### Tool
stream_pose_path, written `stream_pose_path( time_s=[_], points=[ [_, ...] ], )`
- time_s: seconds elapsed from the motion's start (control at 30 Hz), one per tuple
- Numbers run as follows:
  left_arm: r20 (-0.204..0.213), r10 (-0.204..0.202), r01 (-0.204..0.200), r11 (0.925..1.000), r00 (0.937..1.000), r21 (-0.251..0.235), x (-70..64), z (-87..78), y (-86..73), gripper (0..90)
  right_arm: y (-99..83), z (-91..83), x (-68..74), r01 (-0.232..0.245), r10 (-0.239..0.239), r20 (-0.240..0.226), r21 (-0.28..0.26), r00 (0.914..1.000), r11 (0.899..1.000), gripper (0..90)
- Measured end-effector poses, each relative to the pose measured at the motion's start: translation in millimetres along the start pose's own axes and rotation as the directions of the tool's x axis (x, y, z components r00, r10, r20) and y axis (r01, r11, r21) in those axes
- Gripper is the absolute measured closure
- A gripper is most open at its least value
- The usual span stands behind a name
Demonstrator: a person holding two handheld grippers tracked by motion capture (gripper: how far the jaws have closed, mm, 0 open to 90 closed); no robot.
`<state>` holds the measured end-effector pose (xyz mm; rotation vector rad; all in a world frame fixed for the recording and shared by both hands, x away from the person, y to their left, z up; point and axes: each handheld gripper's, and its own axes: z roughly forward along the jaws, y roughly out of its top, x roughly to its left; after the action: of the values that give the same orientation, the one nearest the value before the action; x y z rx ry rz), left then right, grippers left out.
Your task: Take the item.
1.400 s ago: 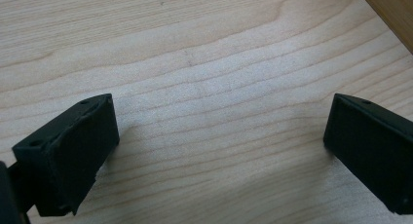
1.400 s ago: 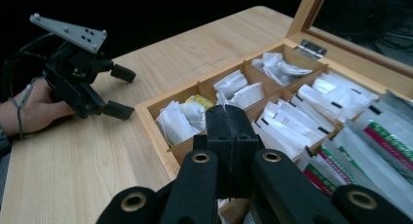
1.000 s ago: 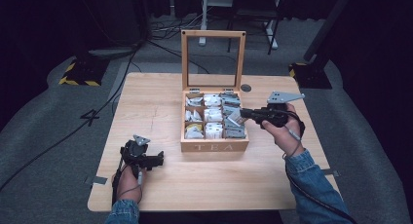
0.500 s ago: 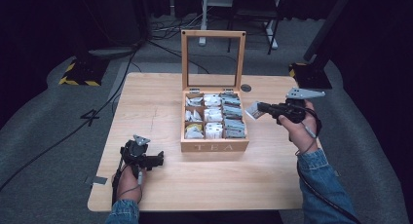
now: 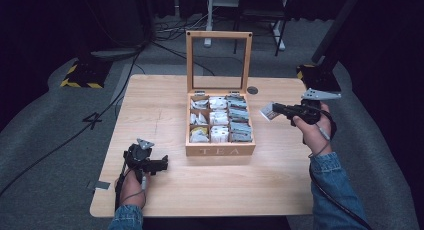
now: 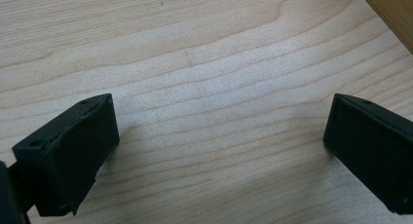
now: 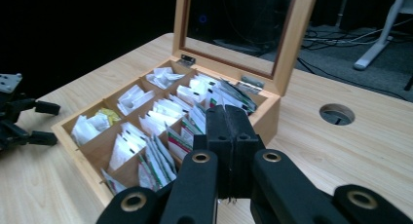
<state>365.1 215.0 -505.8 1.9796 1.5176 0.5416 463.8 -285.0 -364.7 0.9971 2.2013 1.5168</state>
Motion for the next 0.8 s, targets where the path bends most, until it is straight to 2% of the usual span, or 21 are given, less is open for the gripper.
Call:
stream_pose_path(
  time_s=[0.47, 0.63, 0.8],
  points=[
    [0.0, 0.0, 0.0, 1.0, 1.0, 0.0, 0.0, 0.0, 0.0, 0.0, -20.2, 10.9, -26.2, -0.055, 0.051, 0.07, 0.059, 0.9963, 0.997, 90.0],
    [0.0, 0.0, 0.0, 1.0, 1.0, 0.0, 0.0, 0.0, 0.0, 0.0, -29.7, 17.9, -34.7, -0.081, 0.074, 0.083, 0.089, 0.9938, 0.993, 90.0],
    [0.0, 0.0, 0.0, 1.0, 1.0, 0.001, 0.0, -0.1, 0.0, 0.0, -39.2, 22.4, -43.5, -0.105, 0.09, 0.115, 0.123, 0.9892, 0.987, 90.0]
  ],
)
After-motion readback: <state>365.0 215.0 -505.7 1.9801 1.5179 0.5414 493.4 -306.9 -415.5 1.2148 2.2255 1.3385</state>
